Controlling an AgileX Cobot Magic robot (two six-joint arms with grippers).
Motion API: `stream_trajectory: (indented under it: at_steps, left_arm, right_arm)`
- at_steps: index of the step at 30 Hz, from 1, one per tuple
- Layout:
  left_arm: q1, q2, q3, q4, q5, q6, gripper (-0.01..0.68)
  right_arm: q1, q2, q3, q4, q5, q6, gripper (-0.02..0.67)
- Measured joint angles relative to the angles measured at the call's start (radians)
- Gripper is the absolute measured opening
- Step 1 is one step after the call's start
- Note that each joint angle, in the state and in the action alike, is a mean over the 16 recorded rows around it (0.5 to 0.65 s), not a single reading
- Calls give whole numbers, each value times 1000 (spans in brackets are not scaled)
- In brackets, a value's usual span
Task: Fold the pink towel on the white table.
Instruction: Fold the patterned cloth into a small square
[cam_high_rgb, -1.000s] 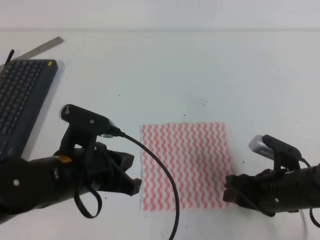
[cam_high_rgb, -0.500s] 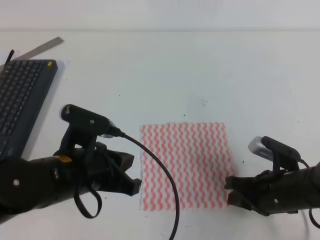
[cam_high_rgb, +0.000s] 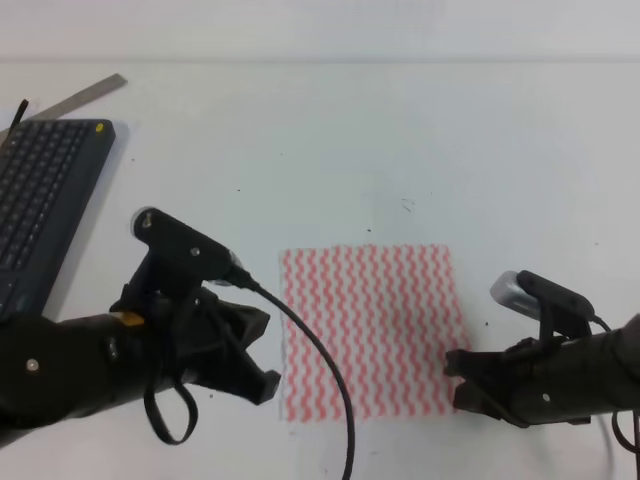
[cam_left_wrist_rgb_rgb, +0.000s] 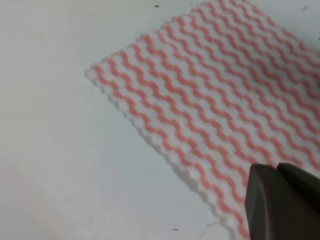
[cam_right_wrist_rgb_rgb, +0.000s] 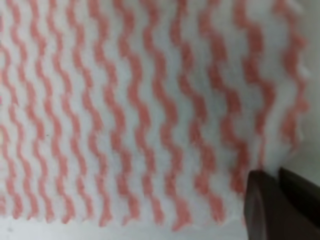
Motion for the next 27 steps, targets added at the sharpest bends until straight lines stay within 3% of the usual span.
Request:
stream_trajectory:
  at_steps: [13, 27]
  left_arm:
    - [0, 1, 0, 0, 47, 183, 37]
    - [0, 3, 0, 0, 88, 379, 341]
  right_arm:
    - [0, 10, -81, 7, 30, -16, -13]
    - [0, 10, -130, 20, 18, -35, -14]
